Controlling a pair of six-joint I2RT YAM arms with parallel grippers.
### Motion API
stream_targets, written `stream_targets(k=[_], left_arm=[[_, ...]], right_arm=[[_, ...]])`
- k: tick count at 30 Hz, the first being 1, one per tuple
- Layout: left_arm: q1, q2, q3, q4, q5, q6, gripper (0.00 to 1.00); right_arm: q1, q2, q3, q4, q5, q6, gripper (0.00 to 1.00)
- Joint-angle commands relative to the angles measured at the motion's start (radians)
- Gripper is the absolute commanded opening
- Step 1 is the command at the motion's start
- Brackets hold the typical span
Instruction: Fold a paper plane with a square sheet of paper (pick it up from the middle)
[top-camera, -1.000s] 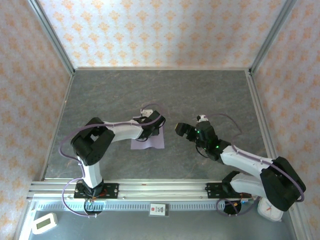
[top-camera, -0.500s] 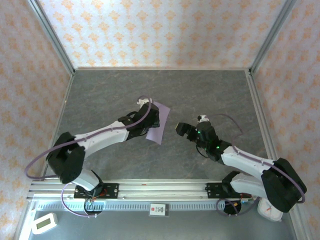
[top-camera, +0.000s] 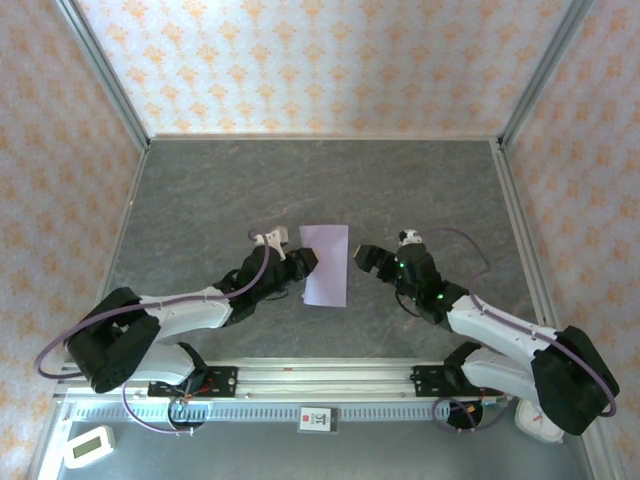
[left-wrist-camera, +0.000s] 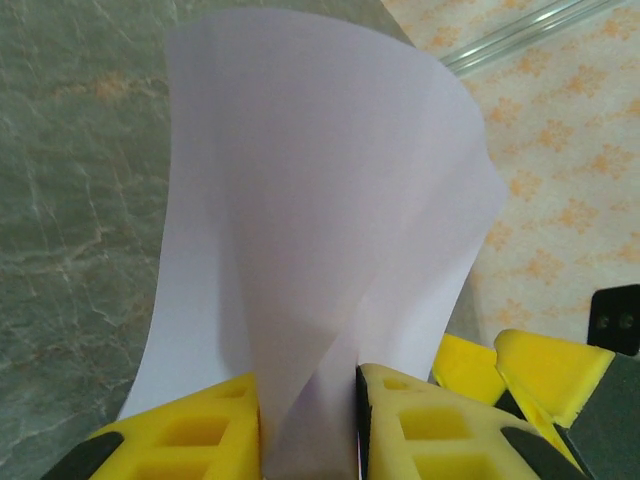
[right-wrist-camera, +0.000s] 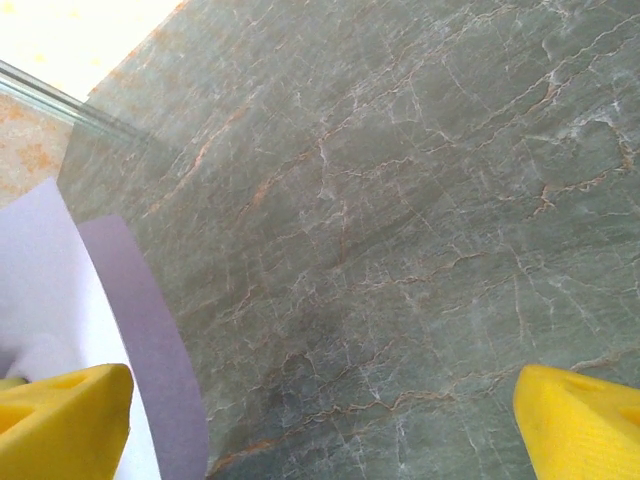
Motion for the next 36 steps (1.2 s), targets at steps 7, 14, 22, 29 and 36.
stream_targets(k=[7, 14, 22, 29, 36], left_arm=[[0.03, -0.043, 0.096, -0.149, -0.074, 0.089, 0.27], [0.033, 0.145, 0.528, -0.857, -0.307, 0.514, 0.29], [0.027, 0.364, 0.686, -0.962, -0.307, 0.942, 0.51], [0.052, 0.462, 0.801, -0.975, -0.324, 0.922, 0.83], [0.007, 0.209, 0.561, -0.736, -0.264, 0.137, 0.91]], right_arm=[[-0.028, 0.066, -0.012, 0.058, -0.123, -0.028, 0.96], [-0.034, 0.093, -0.016, 0.057, -0.095, -0.017, 0.96], [-0.04, 0.009, -0.049, -0.052, -0.026, 0.021, 0.95], [-0.04, -0.07, -0.086, -0.087, -0.003, 0.047, 0.95], [-0.043, -0.057, -0.078, -0.09, 0.004, 0.047, 0.95]])
